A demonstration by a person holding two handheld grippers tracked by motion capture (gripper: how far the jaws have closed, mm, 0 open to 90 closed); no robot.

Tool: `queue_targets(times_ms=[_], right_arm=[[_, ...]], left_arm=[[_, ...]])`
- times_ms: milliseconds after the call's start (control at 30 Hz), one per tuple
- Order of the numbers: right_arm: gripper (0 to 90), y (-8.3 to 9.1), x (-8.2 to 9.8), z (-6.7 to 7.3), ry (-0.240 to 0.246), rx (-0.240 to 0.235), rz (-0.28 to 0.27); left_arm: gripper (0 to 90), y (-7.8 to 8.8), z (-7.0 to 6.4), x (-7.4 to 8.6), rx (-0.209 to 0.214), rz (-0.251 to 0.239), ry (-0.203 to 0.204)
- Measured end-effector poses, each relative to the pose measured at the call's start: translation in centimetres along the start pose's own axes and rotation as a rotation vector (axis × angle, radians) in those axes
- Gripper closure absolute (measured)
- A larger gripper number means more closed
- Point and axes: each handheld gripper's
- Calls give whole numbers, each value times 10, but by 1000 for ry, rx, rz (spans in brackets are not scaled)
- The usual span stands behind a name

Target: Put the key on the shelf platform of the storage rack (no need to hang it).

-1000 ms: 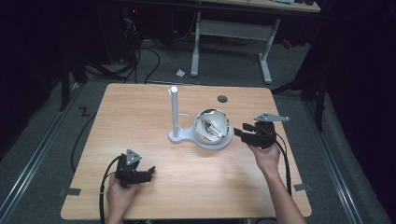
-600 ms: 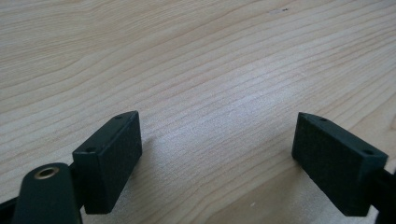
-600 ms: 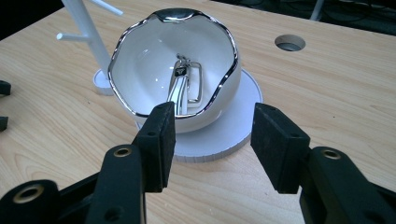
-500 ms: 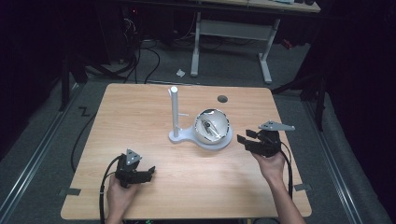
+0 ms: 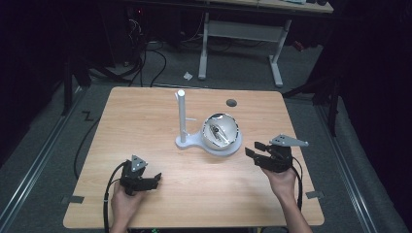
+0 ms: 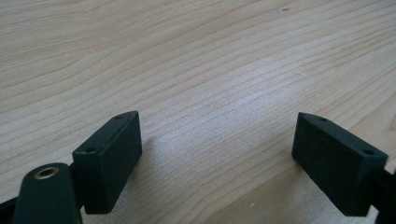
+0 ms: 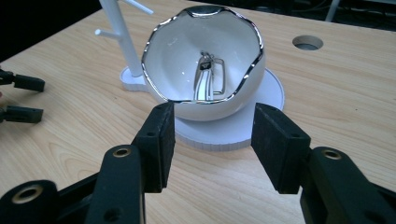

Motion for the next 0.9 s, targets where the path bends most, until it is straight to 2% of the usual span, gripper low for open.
queue_targets(times_ms=[333,900], right_arm=[[473,-2,9,8,6,-23,-15],[457,-16,24,22,23,-71,1]], left_arm=[[163,0,0,0,1,0,0],[163,0,0,0,1,0,2]])
Point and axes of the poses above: each handheld gripper's, and its own axes: y roughly backward along the jaws, x roughly out of its underside, z roughly to its left, and after that the axes turned 3 degrees about -y, right-handed
